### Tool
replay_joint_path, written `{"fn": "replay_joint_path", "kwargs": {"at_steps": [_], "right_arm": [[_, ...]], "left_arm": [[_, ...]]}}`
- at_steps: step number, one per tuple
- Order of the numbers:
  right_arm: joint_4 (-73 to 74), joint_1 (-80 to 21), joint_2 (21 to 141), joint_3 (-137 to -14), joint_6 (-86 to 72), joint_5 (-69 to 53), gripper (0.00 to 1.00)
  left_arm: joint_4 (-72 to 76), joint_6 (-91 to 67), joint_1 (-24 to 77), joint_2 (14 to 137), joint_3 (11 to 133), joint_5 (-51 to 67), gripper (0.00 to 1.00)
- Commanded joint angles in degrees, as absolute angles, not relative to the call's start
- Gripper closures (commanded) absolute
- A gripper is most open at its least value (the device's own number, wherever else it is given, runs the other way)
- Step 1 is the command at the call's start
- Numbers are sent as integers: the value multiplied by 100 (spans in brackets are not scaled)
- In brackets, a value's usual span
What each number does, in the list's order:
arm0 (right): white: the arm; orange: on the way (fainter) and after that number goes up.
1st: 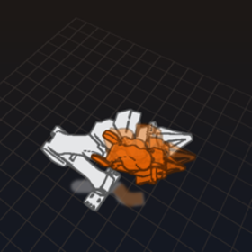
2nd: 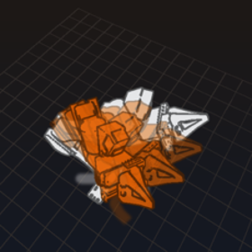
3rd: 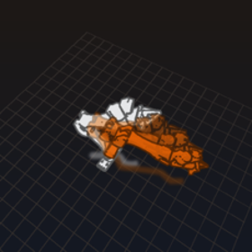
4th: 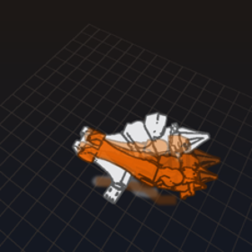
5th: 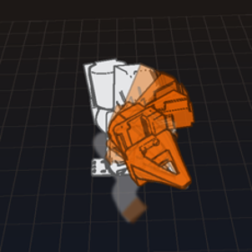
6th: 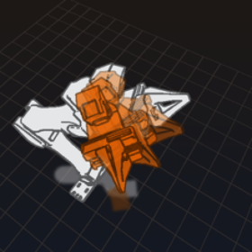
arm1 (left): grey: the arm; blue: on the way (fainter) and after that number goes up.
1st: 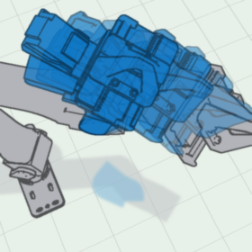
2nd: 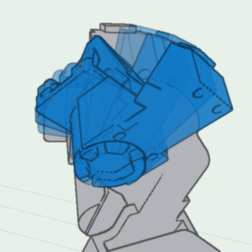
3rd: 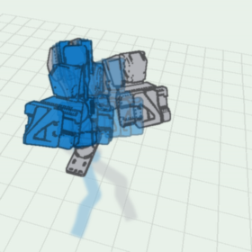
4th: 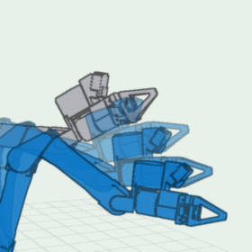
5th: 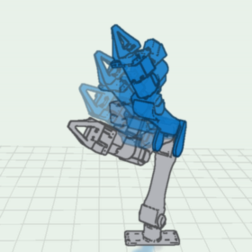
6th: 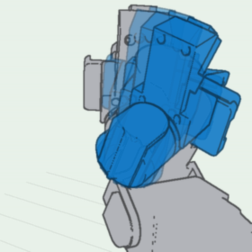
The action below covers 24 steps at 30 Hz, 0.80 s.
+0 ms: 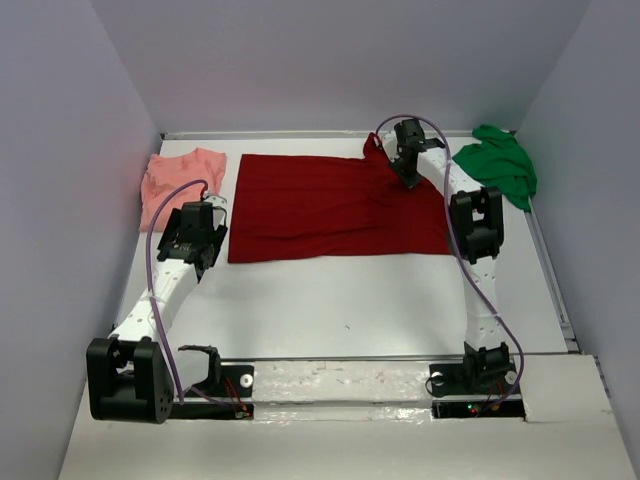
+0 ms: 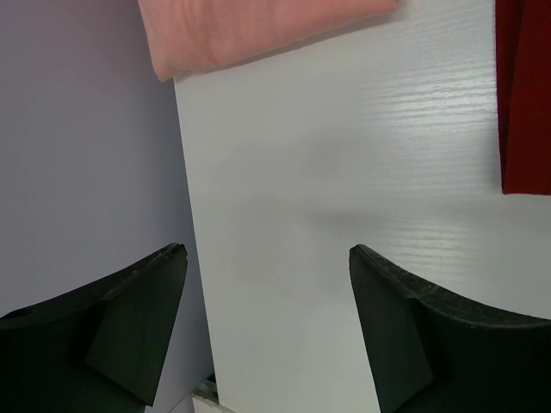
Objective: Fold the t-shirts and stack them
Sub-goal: Fold the tshirt
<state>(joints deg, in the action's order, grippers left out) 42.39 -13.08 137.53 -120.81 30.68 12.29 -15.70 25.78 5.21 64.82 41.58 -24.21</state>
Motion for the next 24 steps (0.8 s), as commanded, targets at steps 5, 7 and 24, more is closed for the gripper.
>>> {"fn": "replay_joint_path", "kwargs": {"at_steps": [5,7,24], "right_arm": [[3666,-1283,13887,-12095,3269,1599,100],[3508,-1283,13895,-11989,3331,1722,100],[3120,-1283,13695,-11953,3322,1951,20]], "left_arm": [[-1556,2549,554,6495,4122,-2496,11],[-1556,2549,554,6513,4131,-2496,11],[-1573,2531,554,6486,4148,-2505,11]]}}
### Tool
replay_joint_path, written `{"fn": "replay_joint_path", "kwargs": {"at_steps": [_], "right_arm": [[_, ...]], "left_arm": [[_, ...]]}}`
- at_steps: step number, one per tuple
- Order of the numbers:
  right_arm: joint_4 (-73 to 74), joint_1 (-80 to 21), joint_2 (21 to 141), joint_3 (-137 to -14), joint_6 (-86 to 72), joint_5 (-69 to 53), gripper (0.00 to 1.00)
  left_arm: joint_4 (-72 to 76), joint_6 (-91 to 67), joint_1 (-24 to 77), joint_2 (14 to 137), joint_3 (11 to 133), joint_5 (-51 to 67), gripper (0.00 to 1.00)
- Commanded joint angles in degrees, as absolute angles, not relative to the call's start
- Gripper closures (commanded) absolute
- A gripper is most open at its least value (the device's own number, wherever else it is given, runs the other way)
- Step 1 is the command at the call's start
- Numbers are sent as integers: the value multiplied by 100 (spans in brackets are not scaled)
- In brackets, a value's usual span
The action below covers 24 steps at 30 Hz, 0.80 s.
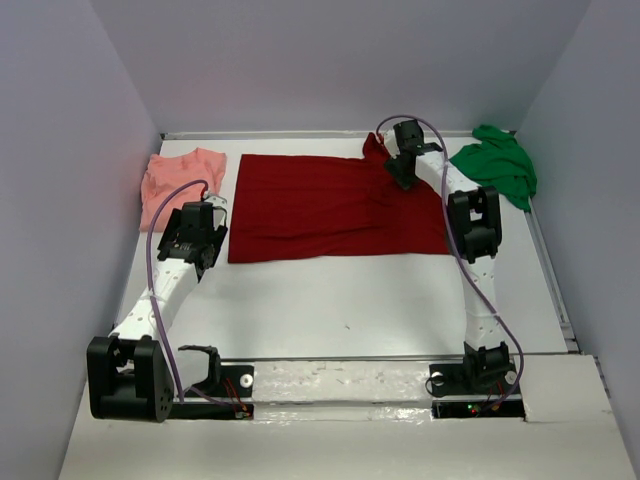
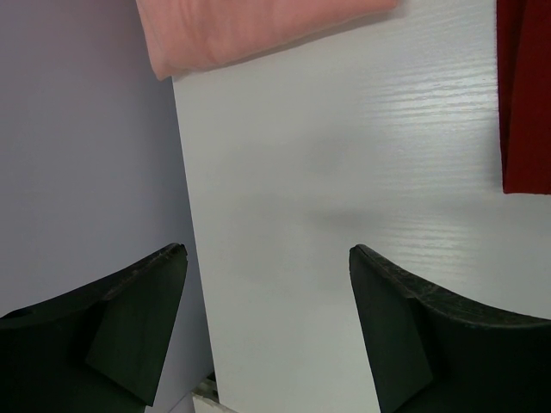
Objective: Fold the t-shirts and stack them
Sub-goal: Fold the tshirt
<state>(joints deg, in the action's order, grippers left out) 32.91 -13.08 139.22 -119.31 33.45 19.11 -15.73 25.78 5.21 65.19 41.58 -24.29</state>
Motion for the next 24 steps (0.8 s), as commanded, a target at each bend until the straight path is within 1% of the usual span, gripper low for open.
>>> {"fn": "replay_joint_path", "kwargs": {"at_steps": [1,8,10,11,13,15,17,18,20,21,22,23,24], "right_arm": [[3094,-1283,13598,-11918,3340,1951,18],[2874,-1283,12894,-11611,3700,2381,10],[2822,-1283,12727,-11558,3735,2522,3],[2769,-1283,12526,-11549,3727,2549,1],[2733,-1283,12253,-11470,3543,2505,0],[2777,-1283,11718,-11295,3280,2225,0],[3171,-1283,11218,-11224,3033,1944,0],[3590,-1283,11067,-11189,2806,1586,0],[3971,-1283,10777,-10882,2611,1189,0],[4155,-1283,10636,-10707,2506,786,0],[4253,-1283,10348,-10209,2392,730,0],[4297,-1283,10197,-10204,2356,625,0],[4307,-1283,10047,-9656,2338,537,0]], "left_arm": [[-1573,2531,554,6495,4157,-2496,11],[-1591,2514,554,6355,4184,-2373,11],[-1600,2514,554,6249,4175,-2329,11],[-1608,2522,554,6223,4166,-2268,11],[-1617,2522,554,6161,4157,-2137,11],[-1626,2531,562,6161,4192,-2005,11],[-1643,2531,589,6196,4219,-1759,11],[-1644,2549,615,6266,4245,-1653,11],[-1609,2575,755,6363,4263,-1503,11],[-1591,2636,817,6424,4271,-1486,11],[-1504,2672,896,6573,4280,-1494,11],[-1503,2715,983,6653,4289,-1512,11],[-1381,2768,1089,6740,4289,-1494,11]]}}
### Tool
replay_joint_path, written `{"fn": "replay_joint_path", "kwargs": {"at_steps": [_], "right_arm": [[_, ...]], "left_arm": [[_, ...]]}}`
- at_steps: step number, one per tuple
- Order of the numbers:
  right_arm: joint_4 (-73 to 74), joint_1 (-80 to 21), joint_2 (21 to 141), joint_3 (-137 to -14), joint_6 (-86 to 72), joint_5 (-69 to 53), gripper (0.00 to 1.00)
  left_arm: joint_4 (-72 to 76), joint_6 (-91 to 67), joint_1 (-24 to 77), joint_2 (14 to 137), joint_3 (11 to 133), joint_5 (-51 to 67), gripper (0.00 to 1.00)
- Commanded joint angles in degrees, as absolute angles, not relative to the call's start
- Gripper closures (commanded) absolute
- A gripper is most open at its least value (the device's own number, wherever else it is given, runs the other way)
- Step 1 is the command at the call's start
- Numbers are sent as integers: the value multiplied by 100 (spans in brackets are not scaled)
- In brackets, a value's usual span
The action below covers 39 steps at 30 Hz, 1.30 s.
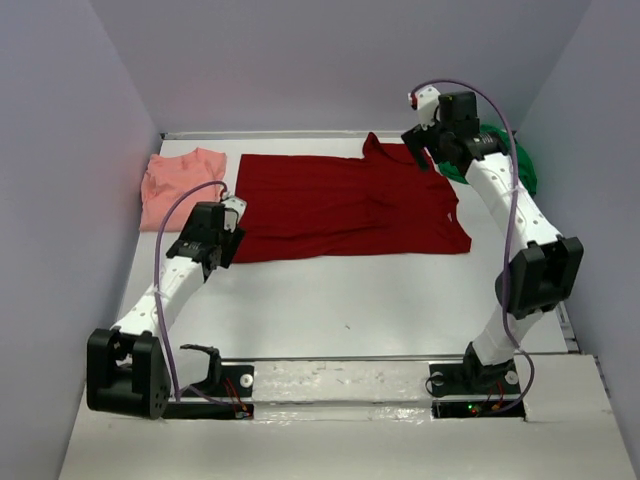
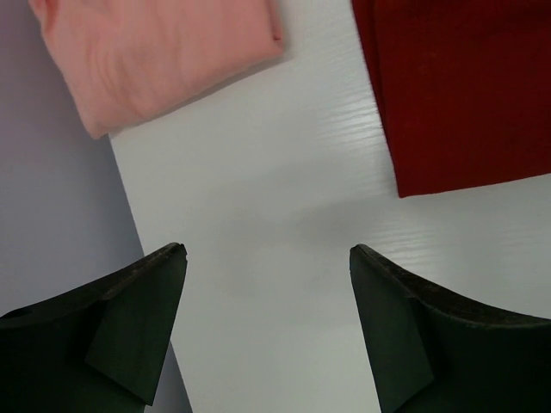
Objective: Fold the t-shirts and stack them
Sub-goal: Fold the tshirt
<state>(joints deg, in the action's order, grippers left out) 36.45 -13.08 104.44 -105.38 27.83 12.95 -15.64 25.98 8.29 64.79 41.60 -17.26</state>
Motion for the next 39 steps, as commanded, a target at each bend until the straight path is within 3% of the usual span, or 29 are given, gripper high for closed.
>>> {"fn": "replay_joint_path", "kwargs": {"at_steps": [1,10,15,23,29,39], "right_arm": [[4289,-1283,9759,-9381,2173,562,0],[3693,-1283,8737,-7209,1977,860,0],[3411,-1169,9182,-7294,2039,1002,0],[3463,-1063,10388,-8331,2039,888,0],[3779,-888,11274,-9859,2127,817,1],[4043,-651,12602,-12012,2188,1089,18]], "left_arm": [[-1328,2882,1116,6941,4324,-1329,11],[-1046,3015,1151,8067,5210,-362,13],[-1002,2997,1160,8463,5747,246,13],[-993,2971,1160,9017,6626,843,13],[-870,2936,1151,9676,7241,677,13],[-607,2707,1151,10528,7998,212,13]]}}
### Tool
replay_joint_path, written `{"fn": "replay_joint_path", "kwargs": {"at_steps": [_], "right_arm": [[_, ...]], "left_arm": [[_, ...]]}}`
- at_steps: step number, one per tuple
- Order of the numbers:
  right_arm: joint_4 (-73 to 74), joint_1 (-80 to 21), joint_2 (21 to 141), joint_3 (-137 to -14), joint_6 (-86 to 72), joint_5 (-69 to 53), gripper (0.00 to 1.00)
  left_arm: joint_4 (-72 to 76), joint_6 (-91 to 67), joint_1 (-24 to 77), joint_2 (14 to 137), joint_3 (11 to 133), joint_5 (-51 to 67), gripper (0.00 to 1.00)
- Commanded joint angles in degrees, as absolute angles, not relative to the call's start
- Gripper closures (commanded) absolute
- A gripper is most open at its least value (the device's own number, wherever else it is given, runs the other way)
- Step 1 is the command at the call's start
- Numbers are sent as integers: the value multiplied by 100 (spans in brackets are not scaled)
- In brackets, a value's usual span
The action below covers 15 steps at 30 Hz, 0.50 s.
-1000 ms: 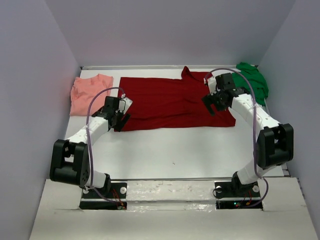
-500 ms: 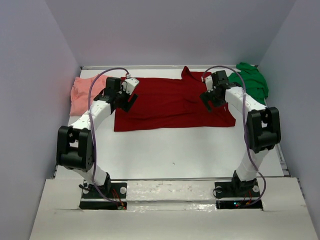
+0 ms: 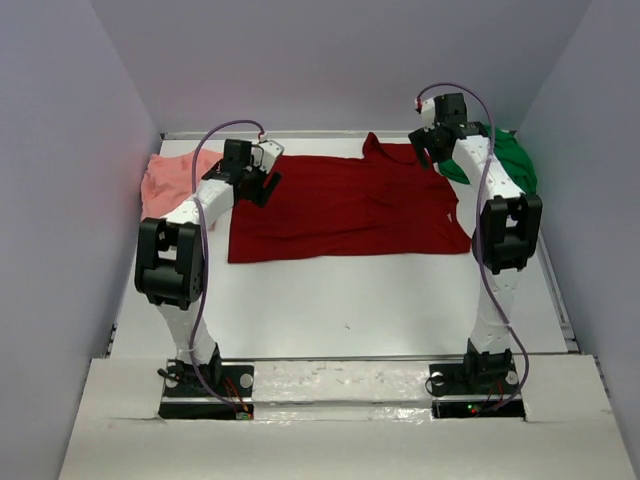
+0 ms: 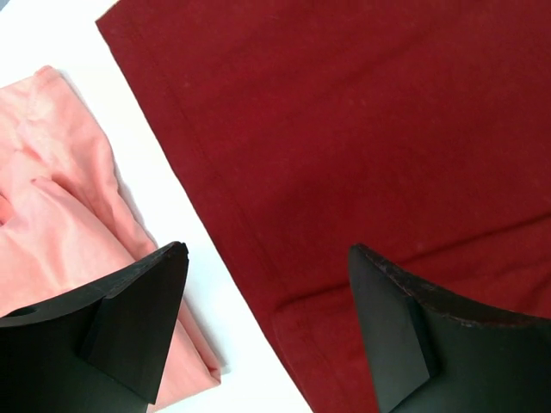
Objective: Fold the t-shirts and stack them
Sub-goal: Fold the tshirt
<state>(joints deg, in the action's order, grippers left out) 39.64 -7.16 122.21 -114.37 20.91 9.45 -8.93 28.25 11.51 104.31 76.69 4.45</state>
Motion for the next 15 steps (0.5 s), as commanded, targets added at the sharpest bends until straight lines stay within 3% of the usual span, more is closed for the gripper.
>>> {"fn": "replay_joint_path", "kwargs": {"at_steps": [1,8,15], "right_arm": [[4043,-650,12708,-12145,2197,1099,21],[4157,-492,13674,-13376,2153,1169,47],[4157,-492,14307,-14071,2197,1204,53]], "left_arm": [[-563,2707,1151,10581,8059,98,13],[-194,2777,1151,10960,8288,-553,14],[-105,2646,1064,11539,8999,-817,14]]}}
